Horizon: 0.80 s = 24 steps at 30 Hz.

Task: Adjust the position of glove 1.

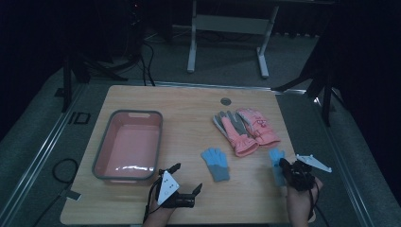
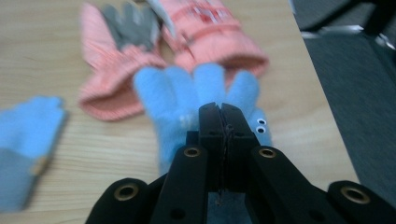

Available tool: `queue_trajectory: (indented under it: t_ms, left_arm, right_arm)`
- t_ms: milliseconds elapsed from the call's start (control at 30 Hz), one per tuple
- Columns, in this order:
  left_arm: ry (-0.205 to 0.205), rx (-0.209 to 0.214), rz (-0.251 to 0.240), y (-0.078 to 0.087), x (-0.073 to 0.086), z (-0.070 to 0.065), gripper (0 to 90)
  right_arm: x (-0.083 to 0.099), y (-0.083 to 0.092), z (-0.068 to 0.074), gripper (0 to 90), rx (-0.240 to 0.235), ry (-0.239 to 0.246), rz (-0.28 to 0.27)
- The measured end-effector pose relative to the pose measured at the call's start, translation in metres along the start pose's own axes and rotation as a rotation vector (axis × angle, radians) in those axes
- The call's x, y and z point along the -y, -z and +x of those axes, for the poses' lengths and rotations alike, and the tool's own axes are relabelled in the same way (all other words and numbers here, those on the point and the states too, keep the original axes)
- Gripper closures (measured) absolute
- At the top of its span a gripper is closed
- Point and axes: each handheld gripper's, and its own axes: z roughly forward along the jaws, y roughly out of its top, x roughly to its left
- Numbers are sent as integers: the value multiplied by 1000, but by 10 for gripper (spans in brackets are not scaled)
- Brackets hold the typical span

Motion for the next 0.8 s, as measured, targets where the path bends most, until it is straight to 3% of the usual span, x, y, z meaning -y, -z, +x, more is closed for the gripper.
queue_trajectory:
  t_ms: [100,467,600,733,800]
  left_arm:
    - [-1,1,0,0,0,0,7]
    - [0,3,5,-1,0,0,7]
    - [-1,4,5,-1,0,0,7]
    - [-1,7,6,-1,0,0,7]
    - [-2,9,6,-1,0,0,7]
  right_arm:
    - [8,-11,4,881,13,-42,35]
    - [15,-54,10,870,77,-62,71]
    - [20,-62,9,803,55,-84,85]
    - [13,-54,8,714,31,-49,63]
    - [4,-48,6,676,-3,5,57]
